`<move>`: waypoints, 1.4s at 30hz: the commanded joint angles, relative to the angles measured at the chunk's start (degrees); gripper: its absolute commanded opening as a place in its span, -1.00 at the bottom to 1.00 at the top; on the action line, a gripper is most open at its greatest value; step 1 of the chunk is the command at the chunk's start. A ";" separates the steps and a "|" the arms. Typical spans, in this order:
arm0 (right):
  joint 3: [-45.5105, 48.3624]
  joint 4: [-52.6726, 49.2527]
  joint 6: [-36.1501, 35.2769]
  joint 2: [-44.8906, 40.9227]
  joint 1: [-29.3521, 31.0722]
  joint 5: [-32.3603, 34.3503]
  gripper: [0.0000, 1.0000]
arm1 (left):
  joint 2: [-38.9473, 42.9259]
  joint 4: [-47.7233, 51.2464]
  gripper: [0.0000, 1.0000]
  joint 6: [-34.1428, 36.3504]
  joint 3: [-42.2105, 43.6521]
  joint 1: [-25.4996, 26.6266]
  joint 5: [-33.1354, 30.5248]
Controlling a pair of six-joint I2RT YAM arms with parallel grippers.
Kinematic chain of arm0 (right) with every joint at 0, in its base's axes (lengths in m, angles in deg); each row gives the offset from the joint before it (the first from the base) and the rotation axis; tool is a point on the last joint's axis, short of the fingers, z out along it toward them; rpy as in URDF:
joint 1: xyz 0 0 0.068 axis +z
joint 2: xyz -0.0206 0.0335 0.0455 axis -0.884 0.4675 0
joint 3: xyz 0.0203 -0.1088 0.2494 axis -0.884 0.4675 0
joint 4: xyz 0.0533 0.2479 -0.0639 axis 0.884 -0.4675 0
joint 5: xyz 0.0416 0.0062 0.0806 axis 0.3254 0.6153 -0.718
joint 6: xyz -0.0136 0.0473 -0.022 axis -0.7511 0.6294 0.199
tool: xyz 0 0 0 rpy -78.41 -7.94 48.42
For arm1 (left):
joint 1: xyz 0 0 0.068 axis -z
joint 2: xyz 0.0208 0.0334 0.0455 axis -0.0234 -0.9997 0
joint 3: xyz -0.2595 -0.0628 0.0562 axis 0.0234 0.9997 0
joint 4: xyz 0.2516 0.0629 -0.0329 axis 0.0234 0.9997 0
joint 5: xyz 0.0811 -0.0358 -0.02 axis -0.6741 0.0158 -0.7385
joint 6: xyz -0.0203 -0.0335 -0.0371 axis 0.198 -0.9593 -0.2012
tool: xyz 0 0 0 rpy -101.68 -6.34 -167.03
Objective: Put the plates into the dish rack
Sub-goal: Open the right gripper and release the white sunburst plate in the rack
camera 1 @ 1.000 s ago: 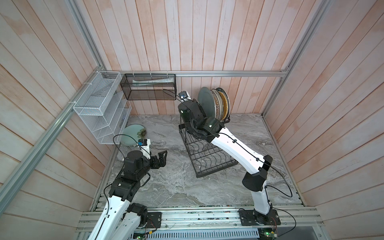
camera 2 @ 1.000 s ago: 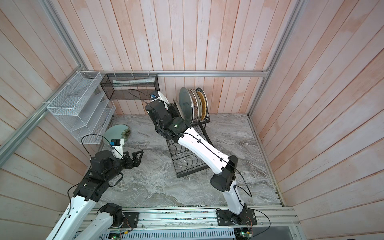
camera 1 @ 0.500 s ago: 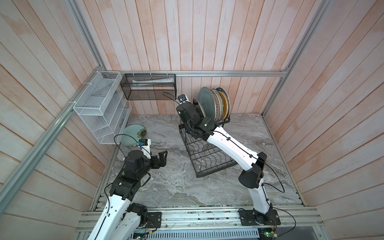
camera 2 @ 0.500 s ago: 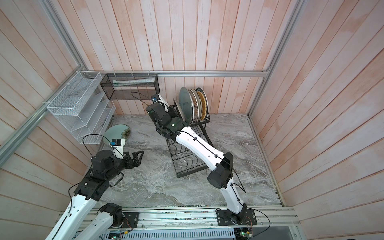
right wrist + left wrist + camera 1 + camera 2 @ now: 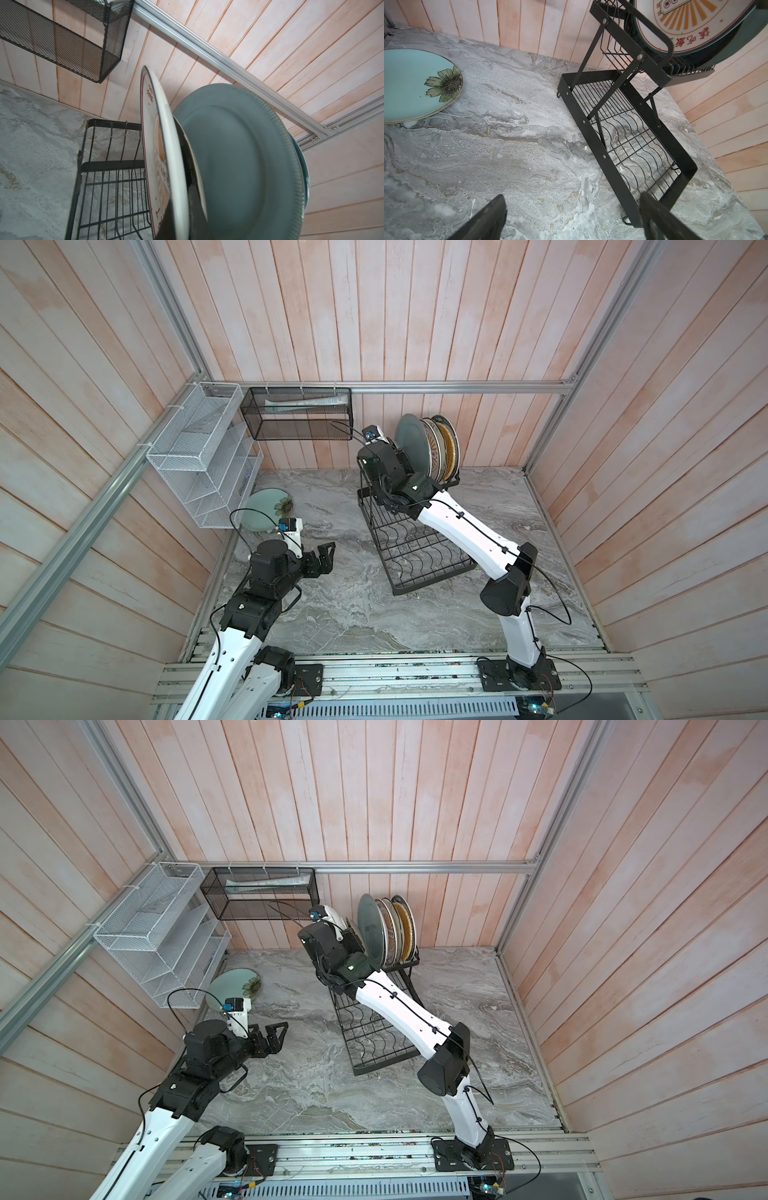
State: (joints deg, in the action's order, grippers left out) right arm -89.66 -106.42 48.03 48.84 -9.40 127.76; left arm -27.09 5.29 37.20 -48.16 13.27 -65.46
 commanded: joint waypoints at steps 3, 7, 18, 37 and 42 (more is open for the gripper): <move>1.33 1.63 0.16 -2.74 -0.43 2.21 -1.00 | 0.01 0.51 1.00 0.27 0.62 -0.25 0.63; 1.68 0.71 1.32 -2.94 -0.96 1.01 -1.00 | -0.05 0.50 1.00 0.30 0.70 -0.27 0.64; 3.94 -3.05 7.14 -3.05 -1.98 -3.92 -1.00 | -0.34 0.55 1.00 0.36 0.70 -0.25 0.64; -1.50 -9.79 12.83 -2.49 -4.78 -12.45 -0.32 | -0.30 0.52 1.00 0.04 0.61 -0.26 0.23; -3.57 -10.09 12.21 -2.37 -5.08 -11.92 -0.20 | -0.59 0.57 1.00 -0.86 0.42 -0.23 0.11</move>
State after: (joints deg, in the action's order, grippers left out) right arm -90.82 -114.82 59.94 48.52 -13.51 114.91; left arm -27.48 5.49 36.94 -48.16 13.27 -65.46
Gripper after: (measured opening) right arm 0.394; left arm 0.999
